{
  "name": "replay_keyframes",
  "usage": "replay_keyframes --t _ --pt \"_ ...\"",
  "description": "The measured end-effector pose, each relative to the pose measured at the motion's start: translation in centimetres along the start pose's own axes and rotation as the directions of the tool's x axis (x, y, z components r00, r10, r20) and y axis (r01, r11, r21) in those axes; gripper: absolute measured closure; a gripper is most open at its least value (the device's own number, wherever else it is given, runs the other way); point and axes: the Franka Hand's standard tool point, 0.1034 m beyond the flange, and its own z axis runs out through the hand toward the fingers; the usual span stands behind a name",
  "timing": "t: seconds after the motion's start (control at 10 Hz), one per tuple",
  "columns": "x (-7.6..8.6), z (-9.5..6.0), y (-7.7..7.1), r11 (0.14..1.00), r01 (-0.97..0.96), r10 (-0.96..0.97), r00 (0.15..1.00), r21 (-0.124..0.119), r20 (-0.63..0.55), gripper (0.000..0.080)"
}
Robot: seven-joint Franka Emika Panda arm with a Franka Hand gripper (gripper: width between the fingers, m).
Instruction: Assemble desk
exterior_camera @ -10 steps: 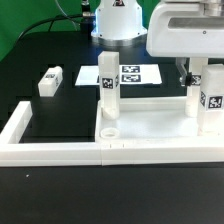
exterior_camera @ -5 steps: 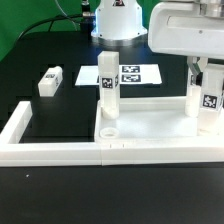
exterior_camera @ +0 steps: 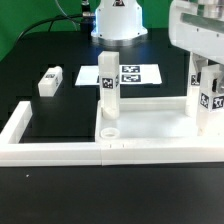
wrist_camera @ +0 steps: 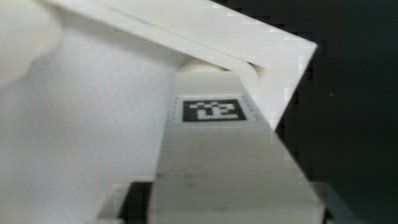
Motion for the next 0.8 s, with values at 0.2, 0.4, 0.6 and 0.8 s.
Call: replay_keyframes --t 0.2,0.4,0.6,0.8 --pt "-0.06 0.04 0.17 0.97 -0.243 0.242 0.97 0.015 0.013 0.0511" --pt "-0.02 0.13 0.19 0.979 -0.203 0.203 0.979 0.014 0.012 0.051" --pt "0.01 0.13 0.04 0.993 0.12 -0.12 0.993 0.022 0.006 0.0203" --pt "-0.52 0.26 0.08 0.88 0.474 -0.474 0.88 0.025 0.008 0.0166"
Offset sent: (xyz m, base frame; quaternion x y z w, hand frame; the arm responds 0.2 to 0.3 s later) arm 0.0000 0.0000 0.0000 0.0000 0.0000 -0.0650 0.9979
